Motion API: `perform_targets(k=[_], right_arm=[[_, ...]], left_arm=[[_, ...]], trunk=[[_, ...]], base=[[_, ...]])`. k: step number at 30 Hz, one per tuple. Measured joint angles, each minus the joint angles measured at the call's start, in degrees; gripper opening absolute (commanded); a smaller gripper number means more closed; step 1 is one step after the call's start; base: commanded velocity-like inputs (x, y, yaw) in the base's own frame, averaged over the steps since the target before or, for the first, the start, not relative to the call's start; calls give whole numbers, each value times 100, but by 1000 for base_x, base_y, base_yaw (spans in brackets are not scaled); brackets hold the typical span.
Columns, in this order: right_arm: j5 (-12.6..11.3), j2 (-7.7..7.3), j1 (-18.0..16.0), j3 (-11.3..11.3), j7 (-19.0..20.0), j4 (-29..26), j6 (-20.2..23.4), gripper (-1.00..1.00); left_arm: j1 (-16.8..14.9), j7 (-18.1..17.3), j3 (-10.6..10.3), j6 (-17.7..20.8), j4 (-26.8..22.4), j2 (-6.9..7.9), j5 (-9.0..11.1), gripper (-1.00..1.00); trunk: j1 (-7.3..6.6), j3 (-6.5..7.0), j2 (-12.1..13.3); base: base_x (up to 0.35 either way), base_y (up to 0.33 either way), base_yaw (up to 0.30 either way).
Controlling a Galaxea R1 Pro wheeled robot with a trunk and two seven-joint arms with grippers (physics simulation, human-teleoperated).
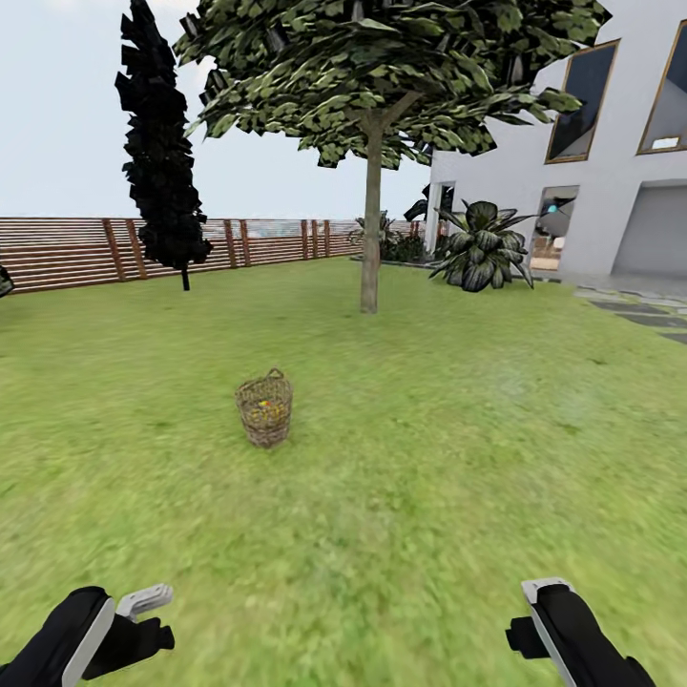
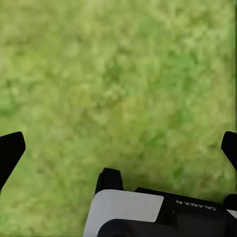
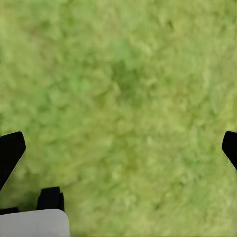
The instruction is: Take the three Easter eggs out of the wicker basket on the lawn in the garden, then place them on the lawn next to a single tree (choose any tree) so that all three eggs are next to the same tree and none are left in the basket.
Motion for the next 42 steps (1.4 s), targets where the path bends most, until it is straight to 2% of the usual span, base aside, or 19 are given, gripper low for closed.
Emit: perform_targets(k=[42], right_arm=[[-17,9,0,-6,-7,10,-4,100]], left_arm=[[1,0,3,0,-6,3,1,100]], trunk=[[0,0,0]], base=[[338,0,0]])
